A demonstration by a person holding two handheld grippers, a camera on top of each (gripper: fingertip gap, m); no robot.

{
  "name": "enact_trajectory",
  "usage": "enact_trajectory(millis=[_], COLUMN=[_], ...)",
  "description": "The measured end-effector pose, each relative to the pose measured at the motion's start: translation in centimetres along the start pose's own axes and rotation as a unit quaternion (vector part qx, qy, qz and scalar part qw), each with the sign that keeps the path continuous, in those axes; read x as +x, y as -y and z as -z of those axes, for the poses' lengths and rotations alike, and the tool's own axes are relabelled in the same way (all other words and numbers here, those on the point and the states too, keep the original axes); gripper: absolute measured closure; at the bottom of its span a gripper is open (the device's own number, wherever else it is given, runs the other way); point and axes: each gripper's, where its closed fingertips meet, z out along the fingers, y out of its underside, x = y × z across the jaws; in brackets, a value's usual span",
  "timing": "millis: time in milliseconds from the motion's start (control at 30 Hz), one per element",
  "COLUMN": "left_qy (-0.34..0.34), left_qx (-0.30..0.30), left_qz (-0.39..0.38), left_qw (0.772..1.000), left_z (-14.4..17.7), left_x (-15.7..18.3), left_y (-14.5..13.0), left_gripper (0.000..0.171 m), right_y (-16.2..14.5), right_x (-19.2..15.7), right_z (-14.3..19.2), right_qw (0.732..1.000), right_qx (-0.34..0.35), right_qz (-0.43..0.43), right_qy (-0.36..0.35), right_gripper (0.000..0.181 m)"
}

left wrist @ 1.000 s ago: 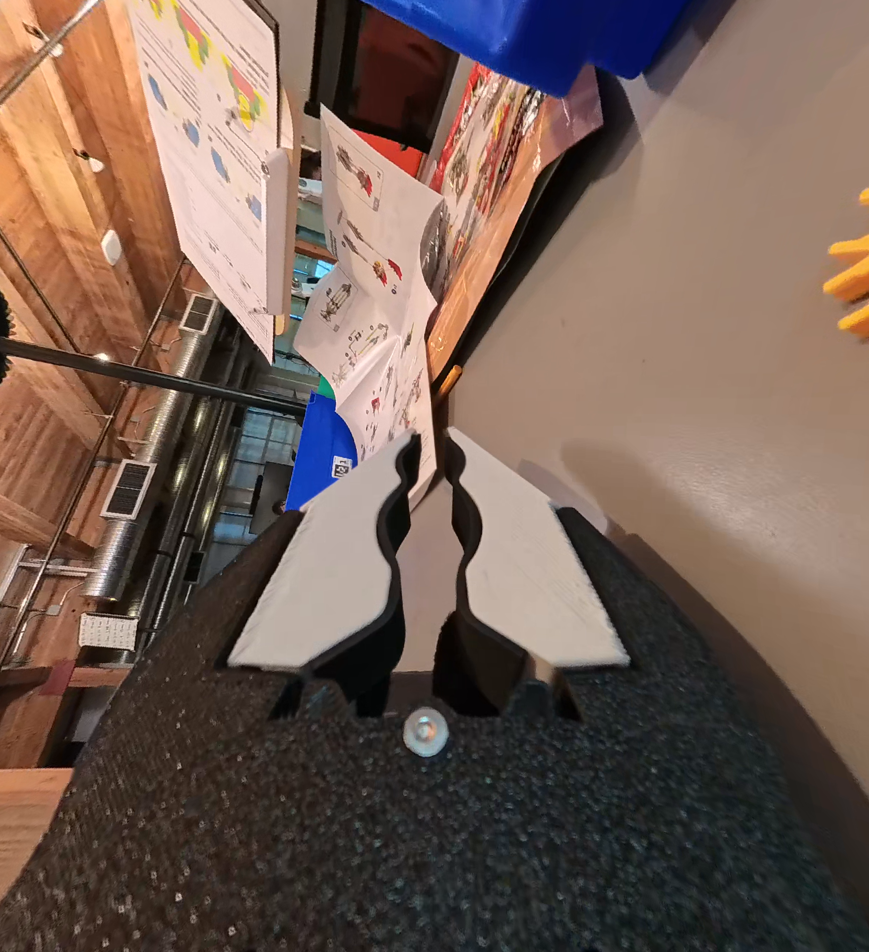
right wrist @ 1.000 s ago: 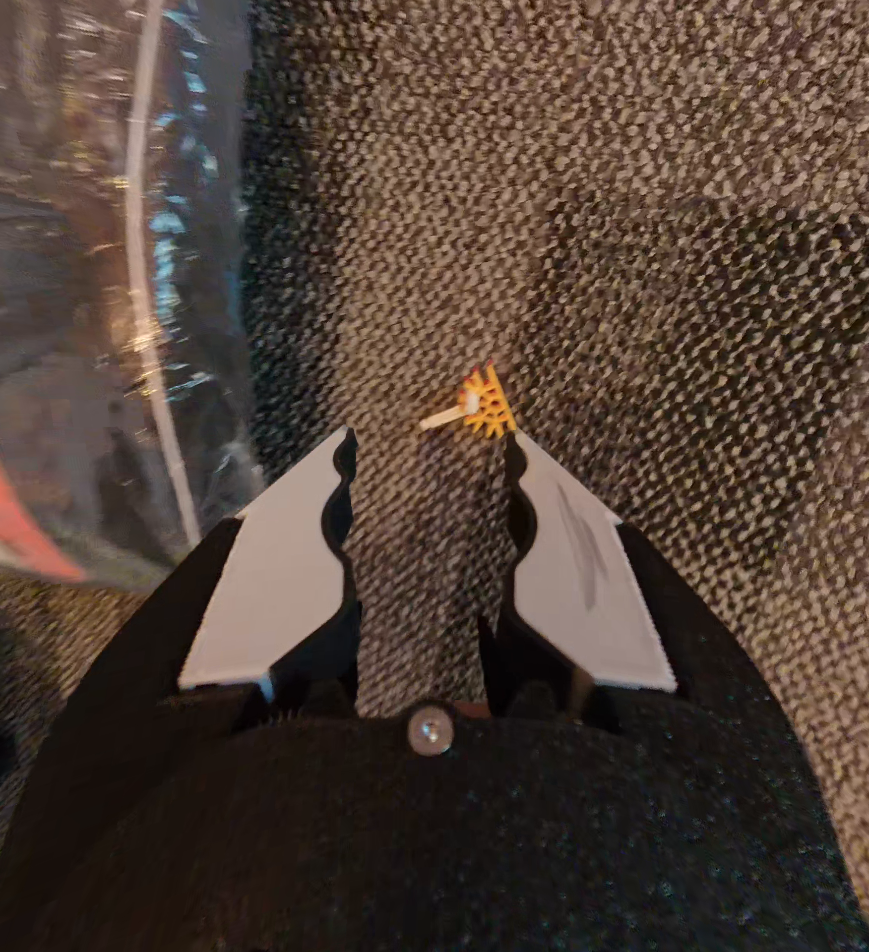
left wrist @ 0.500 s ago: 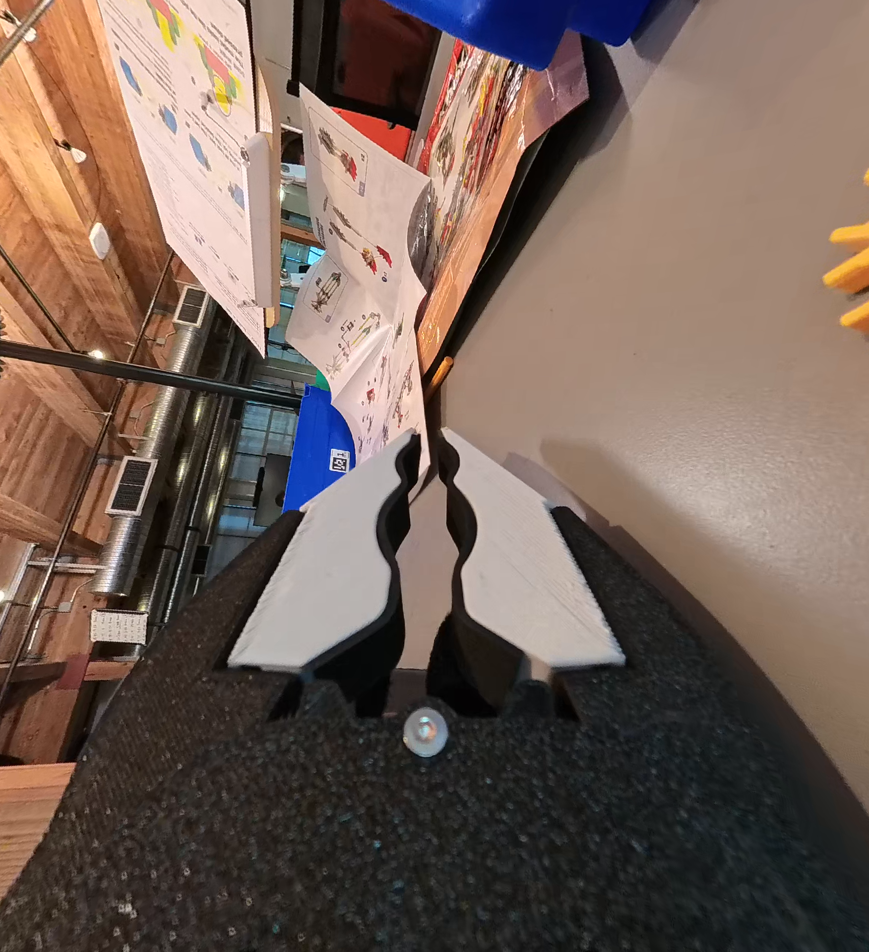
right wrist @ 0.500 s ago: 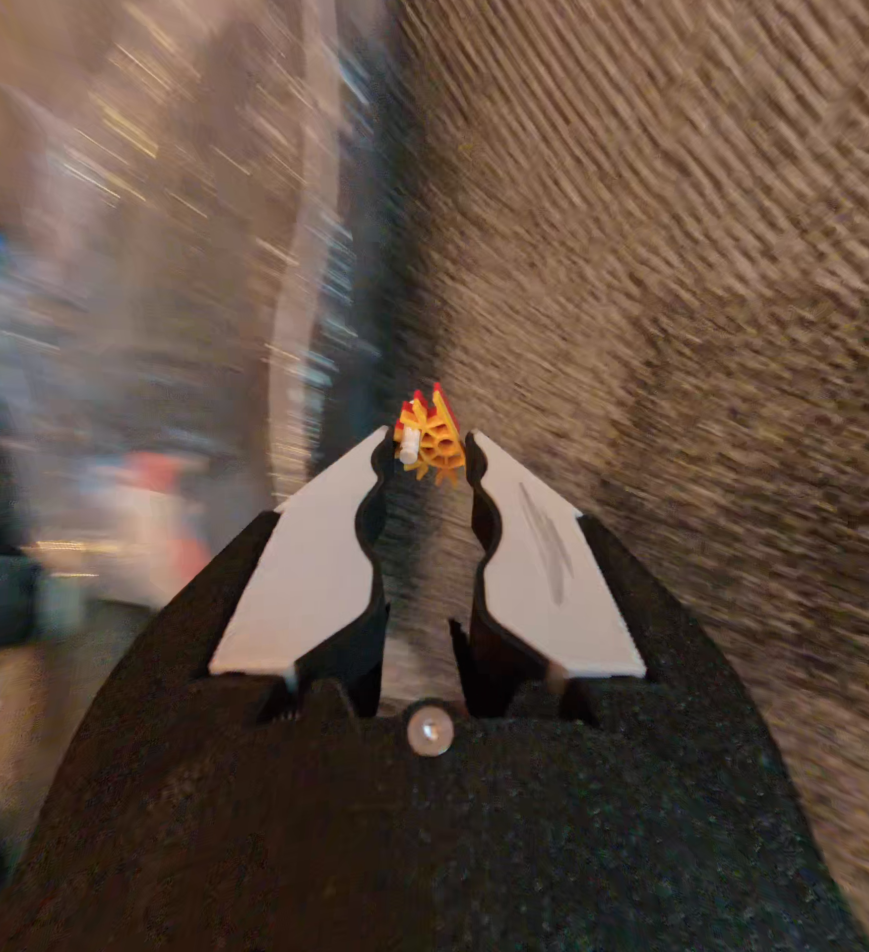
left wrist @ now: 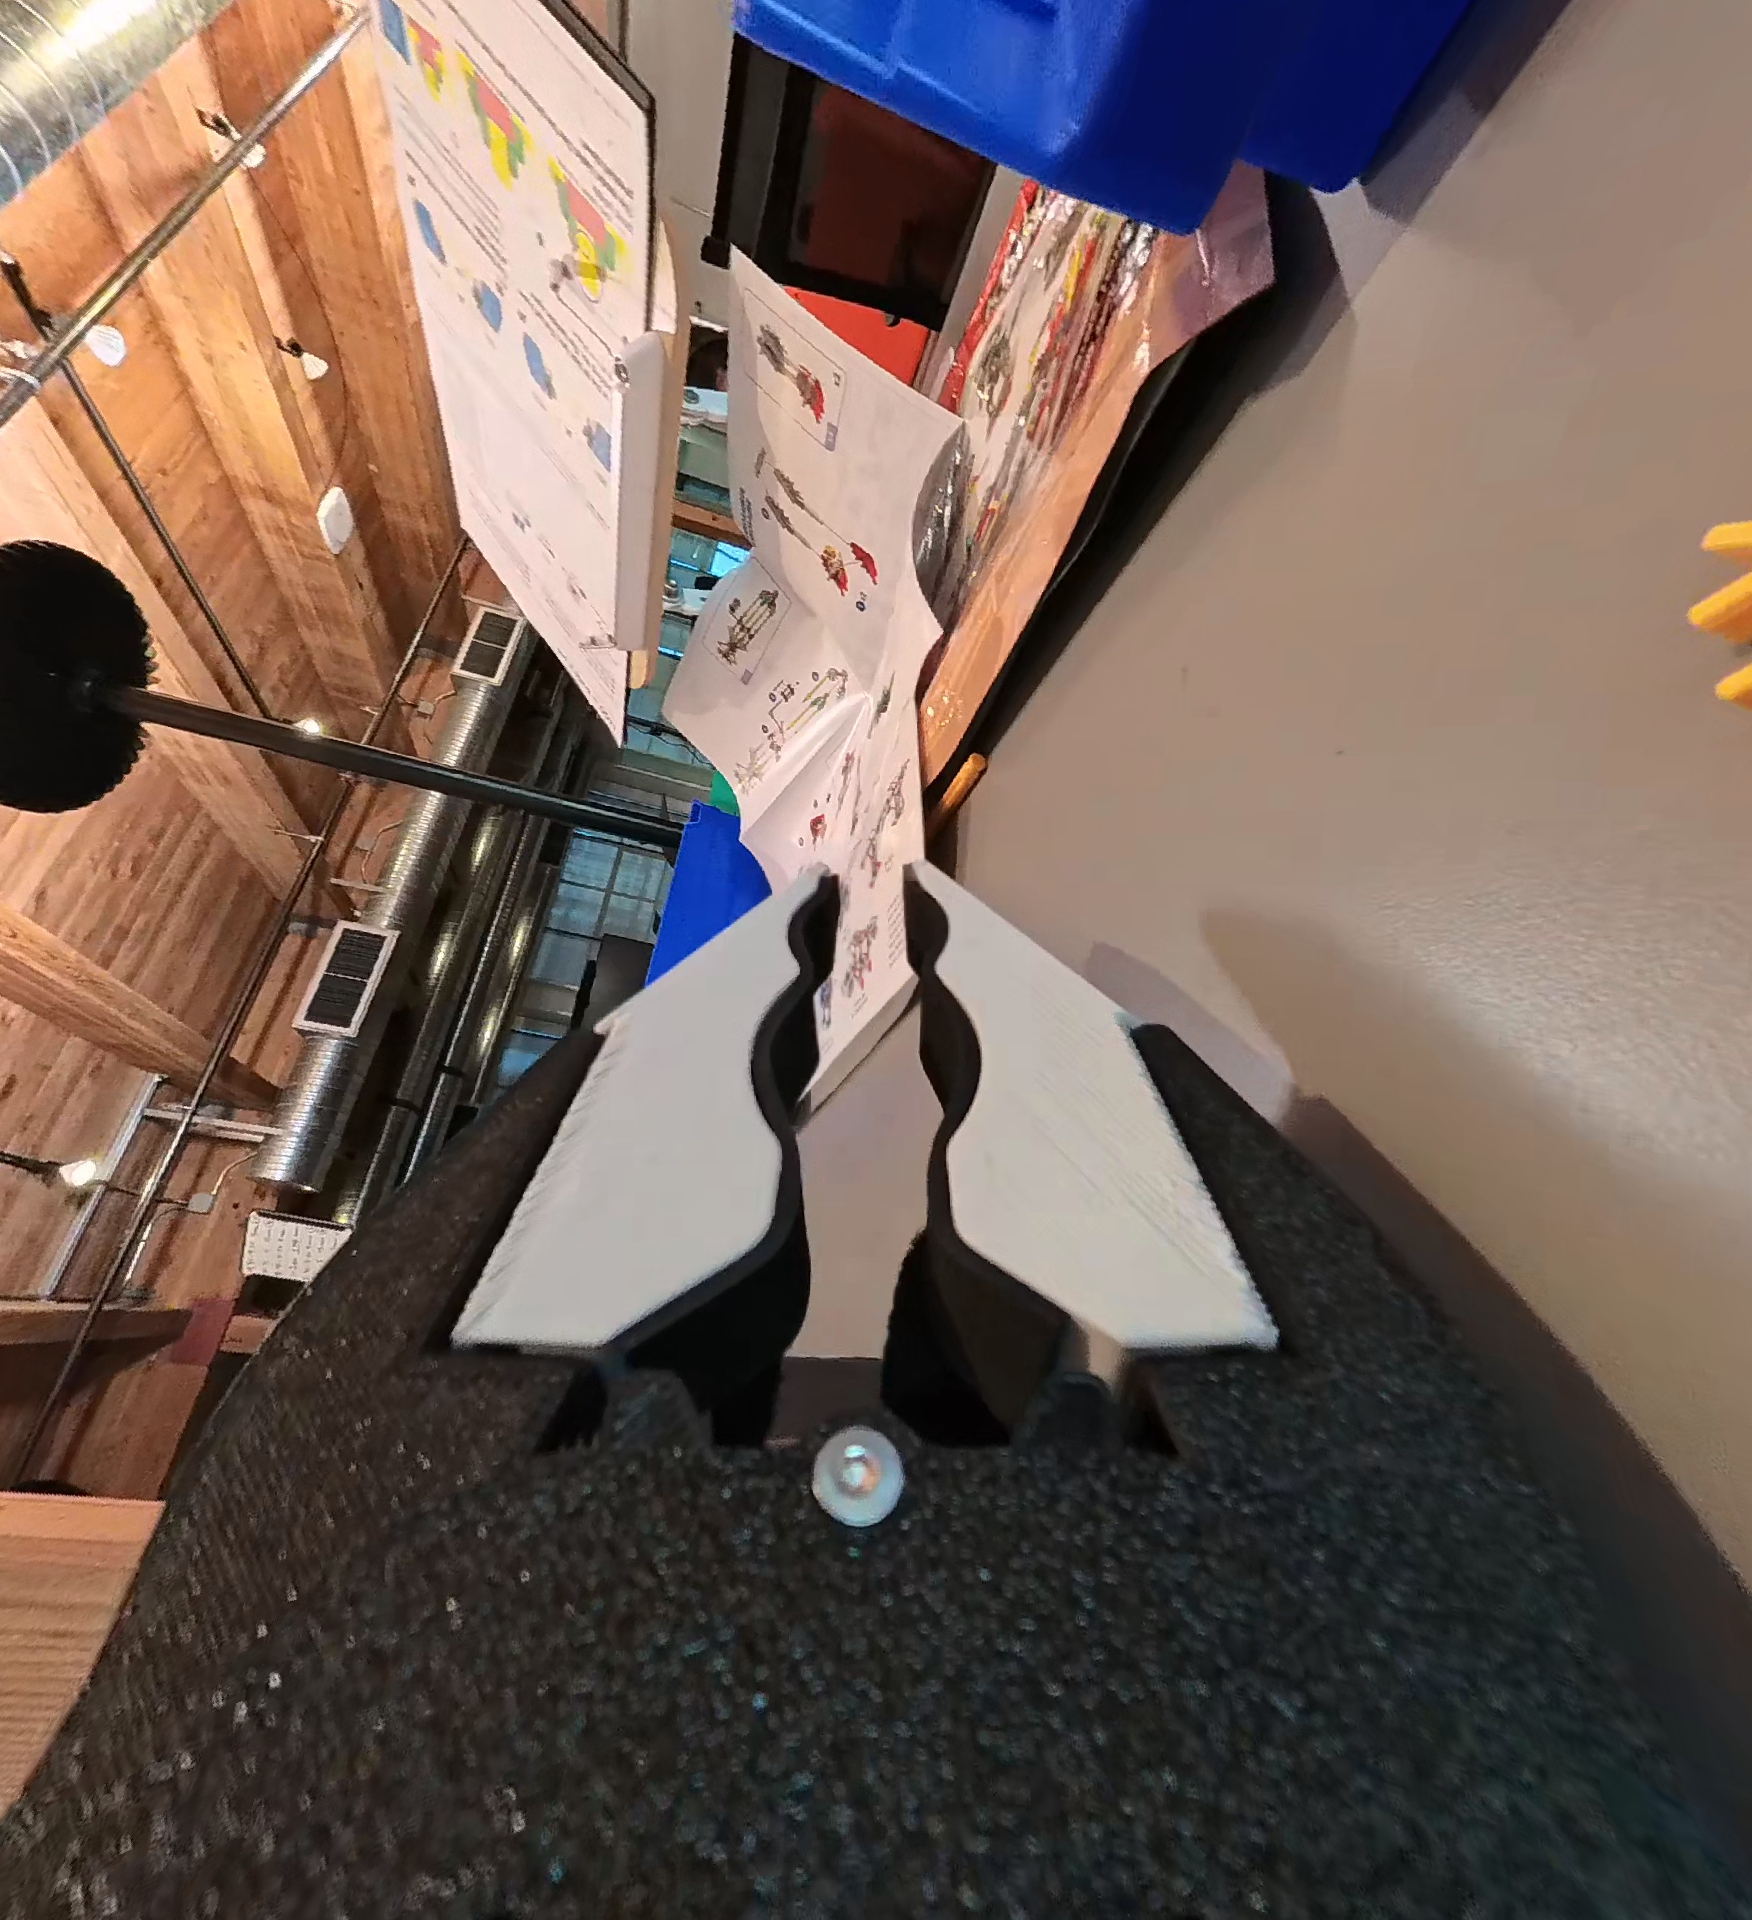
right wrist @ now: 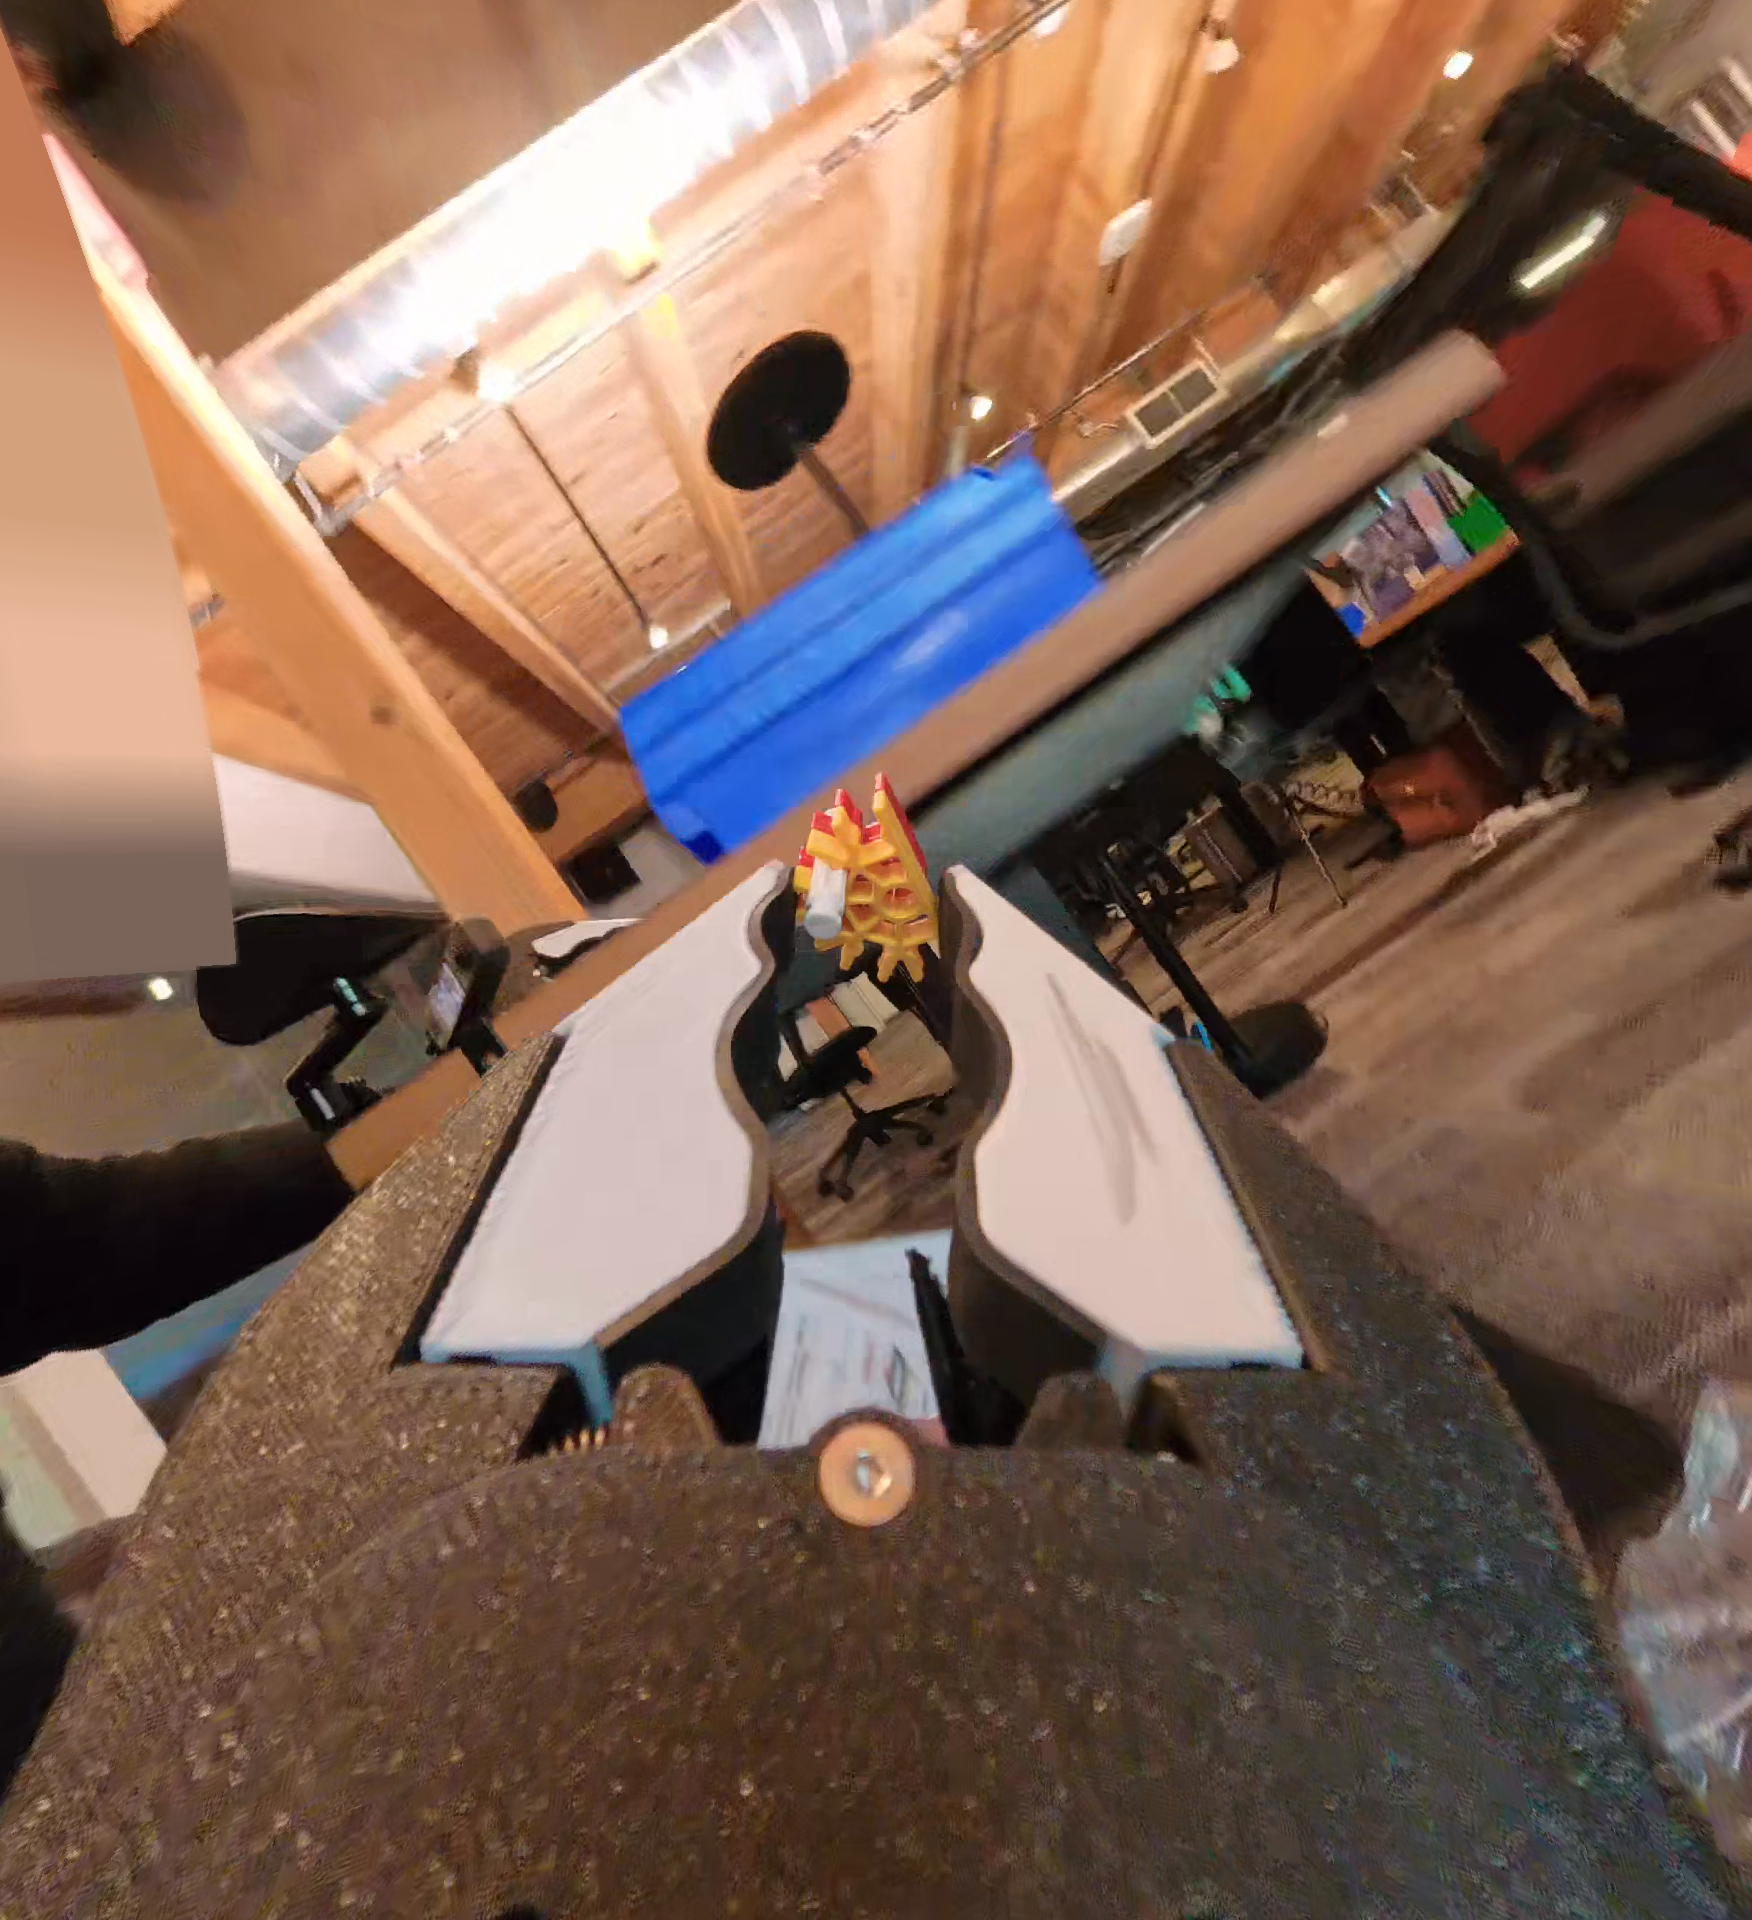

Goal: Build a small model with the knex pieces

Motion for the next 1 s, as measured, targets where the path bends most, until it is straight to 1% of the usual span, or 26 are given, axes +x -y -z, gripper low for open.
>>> enact_trajectory(millis=[100,200,267,367,467,567,667,733,767,800,833,900,967,1000], left_qy=[0.006,0.022,0.038,0.060,0.069,0.064,0.056,0.044,0.030,0.017,-0.003,-0.057,-0.122,-0.141], left_qx=[0.007,0.020,0.033,0.053,0.072,0.106,0.152,0.184,0.198,0.217,0.238,0.268,0.303,0.323], left_qz=[0.003,0.019,0.043,0.075,0.121,0.166,0.230,0.296,0.336,0.383,0.432,0.531,0.607,0.637], left_qw=[1.000,0.999,0.998,0.994,0.988,0.978,0.960,0.936,0.920,0.898,0.870,0.802,0.724,0.686], left_z=[0.2,0.5,0.9,1.5,2.1,2.9,4.0,4.7,4.9,5.3,5.6,5.6,5.8,6.1], left_x=[-0.2,-0.9,-1.8,-2.9,-4.0,-4.8,-6.1,-7.3,-7.9,-8.8,-9.6,-10.8,-11.6,-12.2], left_y=[0.2,0.4,0.5,0.7,0.6,1.0,1.2,1.0,0.7,0.3,-0.1,-1.3,-2.1,-2.6], left_gripper=[0.163,0.163,0.164,0.165,0.166,0.168,0.170,0.170,0.169,0.169,0.168,0.164,0.161,0.158], right_y=[1.6,1.5,0.4,-3.6,-7.0,-10.0,-13.2,-16.1,-17.5,-18.7,-19.8,-21.5,-22.9,-23.6], right_x=[-9.3,-18.3,-24.4,-31.4,-35.4,-36.4,-37.5,-38.6,-39.2,-39.4,-39.3,-38.1,-36.6,-35.8], right_z=[-8.6,-16.8,-21.7,-28.3,-33.4,-37.6,-41.1,-42.8,-43.6,-44.4,-45.1,-46.5,-47.5,-47.8], right_qw=[0.993,0.976,0.964,0.946,0.933,0.929,0.939,0.946,0.947,0.947,0.947,0.951,0.960,0.960], right_qx=[-0.053,-0.089,-0.098,-0.136,-0.176,-0.231,-0.248,-0.251,-0.253,-0.248,-0.245,-0.239,-0.230,-0.228], right_qz=[0.106,0.197,0.238,0.272,0.284,0.259,0.219,0.186,0.183,0.190,0.199,0.192,0.162,0.161], right_qy=[0.025,0.040,0.067,0.108,0.134,0.127,0.098,0.086,0.081,0.072,0.062,0.034,0.005,-0.009], right_gripper=[0.154,0.154,0.154,0.153,0.154,0.154,0.154,0.154,0.153,0.153,0.153,0.154,0.154,0.154])
